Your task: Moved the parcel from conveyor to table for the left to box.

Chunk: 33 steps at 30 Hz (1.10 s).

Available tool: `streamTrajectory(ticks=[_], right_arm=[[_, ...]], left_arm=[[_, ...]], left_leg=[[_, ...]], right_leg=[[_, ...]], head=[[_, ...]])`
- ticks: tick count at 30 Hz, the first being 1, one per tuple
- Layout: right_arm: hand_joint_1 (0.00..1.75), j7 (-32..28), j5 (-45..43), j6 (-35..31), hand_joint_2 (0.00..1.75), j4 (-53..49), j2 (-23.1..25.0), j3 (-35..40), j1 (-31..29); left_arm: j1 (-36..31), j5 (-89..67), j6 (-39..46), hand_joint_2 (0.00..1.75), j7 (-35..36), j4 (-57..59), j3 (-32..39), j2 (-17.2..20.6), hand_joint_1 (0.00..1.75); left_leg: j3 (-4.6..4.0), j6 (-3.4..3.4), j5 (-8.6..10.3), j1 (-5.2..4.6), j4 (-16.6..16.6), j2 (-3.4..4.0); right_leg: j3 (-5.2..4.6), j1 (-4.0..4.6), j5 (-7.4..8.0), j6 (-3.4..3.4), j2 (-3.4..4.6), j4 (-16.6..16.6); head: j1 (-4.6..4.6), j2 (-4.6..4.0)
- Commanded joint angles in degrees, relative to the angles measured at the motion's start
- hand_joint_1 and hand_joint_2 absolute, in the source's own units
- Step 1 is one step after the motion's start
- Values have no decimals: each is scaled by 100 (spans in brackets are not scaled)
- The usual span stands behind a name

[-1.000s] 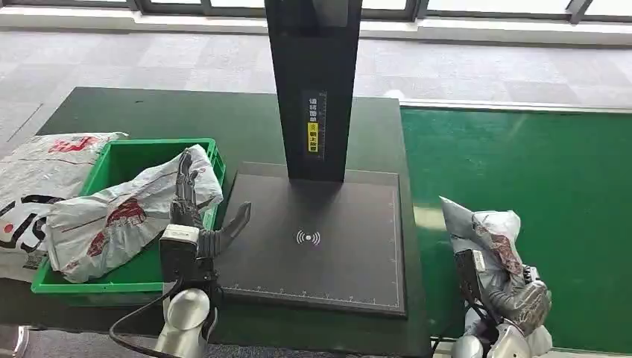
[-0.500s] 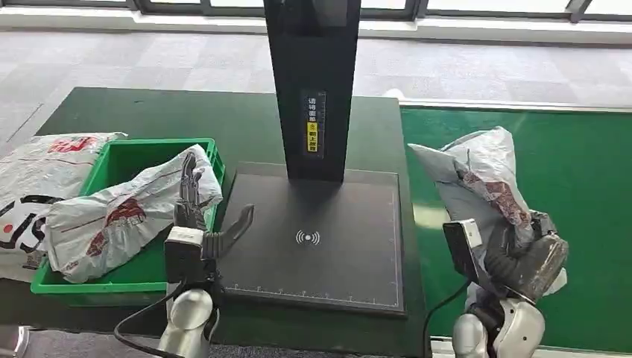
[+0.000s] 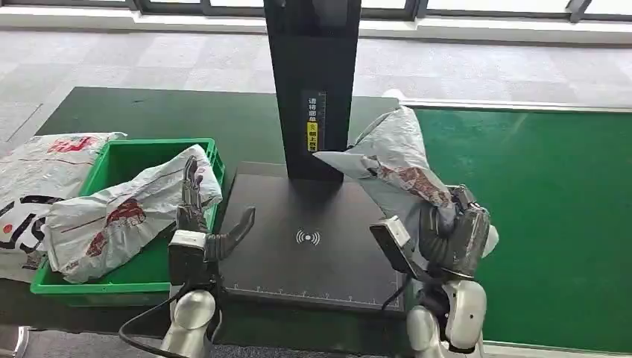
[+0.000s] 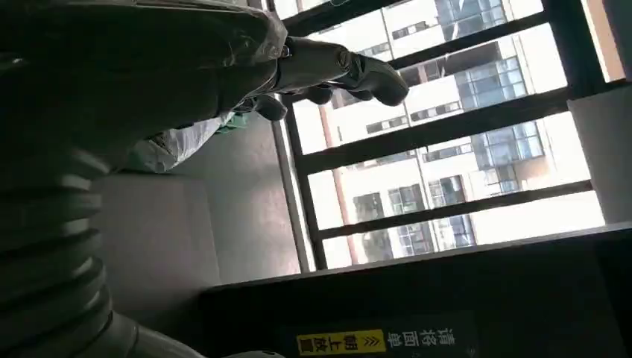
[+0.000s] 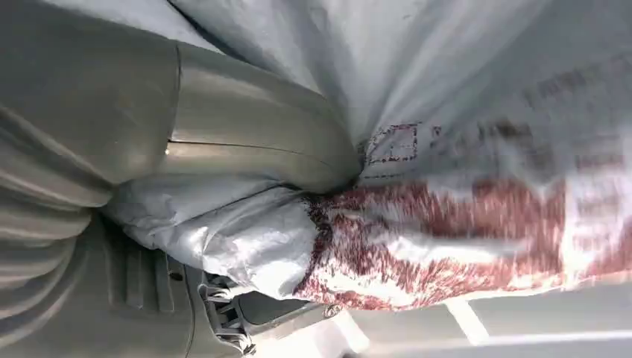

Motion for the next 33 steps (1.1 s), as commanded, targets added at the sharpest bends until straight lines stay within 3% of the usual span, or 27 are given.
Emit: streamTrajectory(ticks=[1, 11, 22, 23, 33], right_arm=[[175, -204, -509, -9, 175, 1505, 17, 870, -21], [175, -168, -548, -9, 175, 1640, -15, 844, -85], [175, -185, -737, -52, 175, 2811, -11, 690, -565], [0, -127, -750, 1, 175, 3018, 5, 650, -648], [0, -135, -854, 109, 175, 3469, 1, 577, -743]], left_arm=[[185, -20, 140, 175, 26, 187, -181, -208, 0], [155, -47, 180, 175, 47, 255, -202, -208, 0], [103, -110, 306, 175, 30, 415, -259, -208, 0], [103, -123, 345, 175, 35, 421, -272, -208, 0], [165, -154, 515, 175, 75, 303, -234, -190, 0]], left_leg=[[29, 7, 0, 2, -23, 12], [16, 8, 0, 1, -15, 4], [21, 11, 3, 1, -21, 10], [12, 8, 1, -1, -12, 6], [11, 9, 2, -1, -15, 10]], right_leg=[[23, 5, 1, -11, 2, -21], [15, 4, 1, -8, -5, -17], [19, 5, 6, -10, -2, -23], [10, 2, 2, -6, -1, -12], [12, 2, 4, -9, 0, -15]], head=[[0, 0], [0, 0], [0, 0], [0, 0], [0, 0]])
